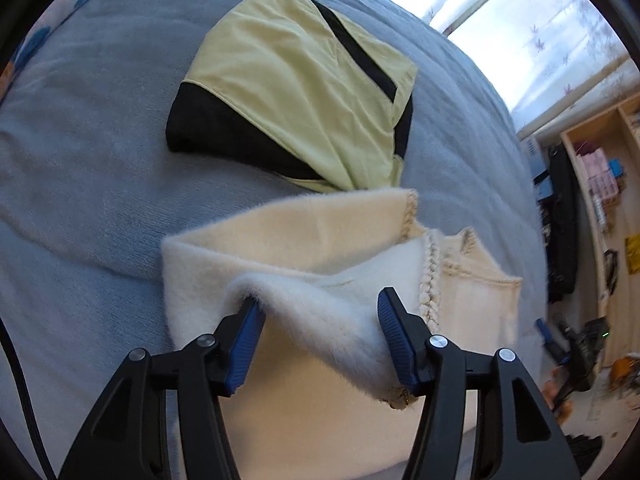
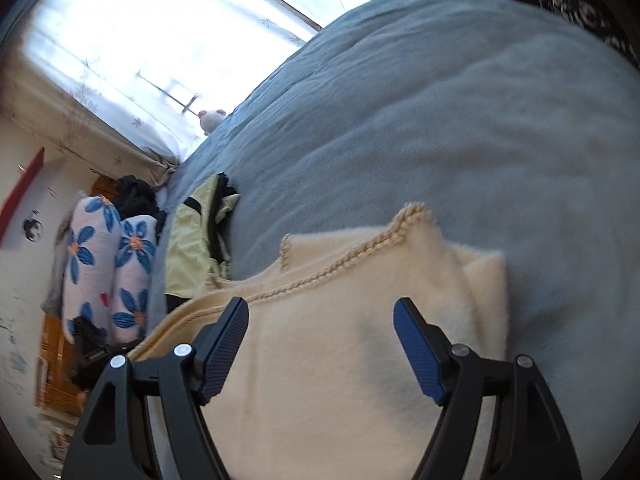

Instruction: Fold large clothes

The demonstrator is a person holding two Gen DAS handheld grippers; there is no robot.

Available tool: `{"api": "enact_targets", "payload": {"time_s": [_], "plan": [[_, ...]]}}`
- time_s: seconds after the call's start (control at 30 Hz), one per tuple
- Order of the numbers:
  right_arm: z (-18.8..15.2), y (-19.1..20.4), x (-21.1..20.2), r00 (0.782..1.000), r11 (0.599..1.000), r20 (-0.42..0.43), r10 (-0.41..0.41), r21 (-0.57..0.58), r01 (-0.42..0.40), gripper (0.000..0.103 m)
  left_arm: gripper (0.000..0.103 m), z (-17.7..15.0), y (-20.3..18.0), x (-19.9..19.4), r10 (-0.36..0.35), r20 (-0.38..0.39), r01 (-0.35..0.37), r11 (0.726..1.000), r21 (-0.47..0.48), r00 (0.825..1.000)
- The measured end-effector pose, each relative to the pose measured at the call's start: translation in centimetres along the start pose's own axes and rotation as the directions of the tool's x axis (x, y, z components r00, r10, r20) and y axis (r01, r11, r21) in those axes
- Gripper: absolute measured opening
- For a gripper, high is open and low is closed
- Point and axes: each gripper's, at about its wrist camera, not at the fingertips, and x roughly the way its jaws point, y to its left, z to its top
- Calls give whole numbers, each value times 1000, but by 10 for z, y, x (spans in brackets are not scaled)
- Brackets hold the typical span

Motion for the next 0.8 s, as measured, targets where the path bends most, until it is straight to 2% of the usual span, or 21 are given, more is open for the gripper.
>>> {"api": "enact_targets", "payload": {"time_s": [0.07,0.2,0.27,0.33,0.47,0.53,0.63,0.73,0.8], "plan": [[2,-5,3,998,998,16,-58,-20,58,75,56,-1,-2,2,48,13,-48,999,17,999],[4,-18,14,990,989,13,-139,-39,140,75,58,3,-6,-18,-4,102,1,1000,31,995],[5,-22,21,985,984,13,-170,-54,171,75,76,6,-13,-26,-5,155,-6,998,70,988],[6,-26,29,981,978,9,-196,-70,196,75,81,7,-17,-29,25,184,-43,995,95,983],[8,-31,52,975,971,-15,-222,-95,219,75,81,10,-15,-8,121,184,-147,980,137,975],[9,-32,62,973,969,-29,-228,-108,224,75,81,13,-8,13,199,179,-227,962,153,963],[9,-32,75,974,968,-40,-222,-131,215,75,79,18,7,45,276,139,-297,942,156,951],[7,-29,84,971,960,-41,-236,-163,227,75,75,21,18,70,283,108,-298,941,158,953],[6,-30,90,969,958,-43,-243,-166,233,73,74,21,20,76,256,125,-274,949,157,958]]}}
